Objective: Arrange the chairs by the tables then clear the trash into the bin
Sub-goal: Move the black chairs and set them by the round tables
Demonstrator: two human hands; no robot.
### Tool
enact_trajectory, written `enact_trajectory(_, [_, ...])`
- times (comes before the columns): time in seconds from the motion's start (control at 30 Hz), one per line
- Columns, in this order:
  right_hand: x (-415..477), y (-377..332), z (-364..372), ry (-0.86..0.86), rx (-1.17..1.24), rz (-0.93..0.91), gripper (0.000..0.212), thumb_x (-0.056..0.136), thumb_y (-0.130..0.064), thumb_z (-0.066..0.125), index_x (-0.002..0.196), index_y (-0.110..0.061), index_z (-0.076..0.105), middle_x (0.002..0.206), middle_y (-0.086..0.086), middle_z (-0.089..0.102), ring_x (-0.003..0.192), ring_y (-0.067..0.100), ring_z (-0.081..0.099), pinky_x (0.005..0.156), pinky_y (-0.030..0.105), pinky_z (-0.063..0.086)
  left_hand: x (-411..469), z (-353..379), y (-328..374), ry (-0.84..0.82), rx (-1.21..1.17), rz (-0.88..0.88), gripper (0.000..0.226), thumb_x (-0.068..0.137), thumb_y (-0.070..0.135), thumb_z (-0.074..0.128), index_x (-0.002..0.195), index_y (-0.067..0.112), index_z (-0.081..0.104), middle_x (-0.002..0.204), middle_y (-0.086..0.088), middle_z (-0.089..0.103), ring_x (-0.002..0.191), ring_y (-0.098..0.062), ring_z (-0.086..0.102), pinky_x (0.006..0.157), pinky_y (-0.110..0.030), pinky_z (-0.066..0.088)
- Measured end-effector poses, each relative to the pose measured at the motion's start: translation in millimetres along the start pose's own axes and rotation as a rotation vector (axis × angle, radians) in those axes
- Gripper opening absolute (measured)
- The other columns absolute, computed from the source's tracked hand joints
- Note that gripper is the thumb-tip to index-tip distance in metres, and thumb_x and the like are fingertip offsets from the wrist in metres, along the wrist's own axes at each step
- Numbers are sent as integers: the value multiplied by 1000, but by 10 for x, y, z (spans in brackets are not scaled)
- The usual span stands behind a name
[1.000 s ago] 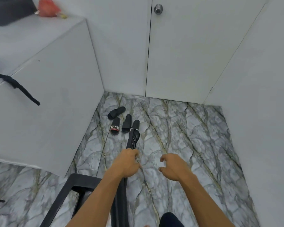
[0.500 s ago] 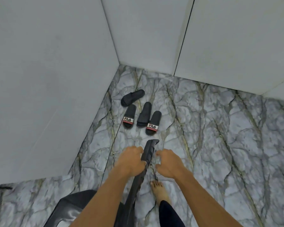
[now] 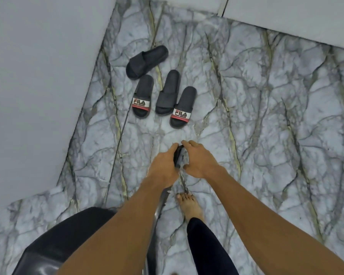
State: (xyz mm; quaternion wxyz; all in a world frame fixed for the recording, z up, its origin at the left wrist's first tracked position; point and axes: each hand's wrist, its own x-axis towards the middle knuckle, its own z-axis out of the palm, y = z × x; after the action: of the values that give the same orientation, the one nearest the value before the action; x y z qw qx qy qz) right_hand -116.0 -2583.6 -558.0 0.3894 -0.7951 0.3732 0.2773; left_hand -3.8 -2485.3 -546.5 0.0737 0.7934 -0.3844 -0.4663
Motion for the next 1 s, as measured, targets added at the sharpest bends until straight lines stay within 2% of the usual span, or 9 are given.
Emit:
enact_trajectory(0.07, [4,9,2,4,-9,-13,89,80,-24,73,153,-16,21,151,13,33,135,35,36,104,48,43,-52,-9,-1,52,-67,12,76,83,12,67,152,20,36,120,-11,67,105,-29,65,90,-37,54])
enact_trajectory(0.2, [-144,-91,-95,9,-11,-95,78,75,-27,76,142,-16,39,137,9,47,128,33,42,97,49,46,-441,-273,39,51,-182,42,72,77,4,69,145,20,49,116,-4,68,105,-20,64,86,-19,49])
enact_trajectory(0.33, [-488,-516,-297,43,17,-258,55,65,-28,80,114,-19,57,112,4,61,119,29,45,92,43,46,-1190,-832,-49,55,-232,44,78,67,8,69,141,24,53,117,0,69,103,-10,65,92,-29,55])
enact_trajectory(0.43, [-835,-1057,-447,59,41,-386,60,52,-38,90,100,-21,57,108,4,60,112,28,49,87,41,47,-1950,-1383,-172,141,-273,31,73,67,-6,68,132,27,61,106,9,71,93,4,65,89,-24,56])
enact_trajectory(0.53, [-1251,-1746,-443,71,48,-534,59,46,-47,93,84,-22,56,86,-5,58,81,18,54,70,37,48,-2905,-1894,-386,244,-319,-25,75,66,-11,69,127,33,65,103,12,72,94,-1,68,83,-23,58])
enact_trajectory(0.7, [-2151,-3013,-201,210,-5,-691,57,56,-56,88,78,-20,51,74,-6,56,72,16,51,60,32,35,-4473,-2336,-771,477,-310,-129,65,61,11,87,114,40,62,97,12,71,88,-3,67,76,-22,56])
enact_trajectory(0.83, [-2997,-3967,65,279,-130,-805,54,58,-59,85,84,-23,54,78,-6,60,75,18,54,62,31,33,-5577,-2394,-997,761,-16,-168,64,66,37,86,121,41,52,112,16,62,105,-9,57,83,-27,47])
enact_trajectory(0.9, [-3449,-4410,274,306,-201,-880,53,59,-59,84,85,-24,54,78,-8,61,75,18,56,61,32,35,-6044,-2361,-1087,867,159,-156,73,70,39,81,134,38,44,128,14,54,120,-12,46,89,-29,38])
enact_trajectory(1.0, [-4095,-5007,666,322,-294,-998,48,62,-55,83,85,-27,51,80,-10,62,75,16,57,61,31,36,-6717,-2258,-1392,908,352,-191,71,73,38,77,136,34,44,126,10,56,117,-17,44,92,-35,34])
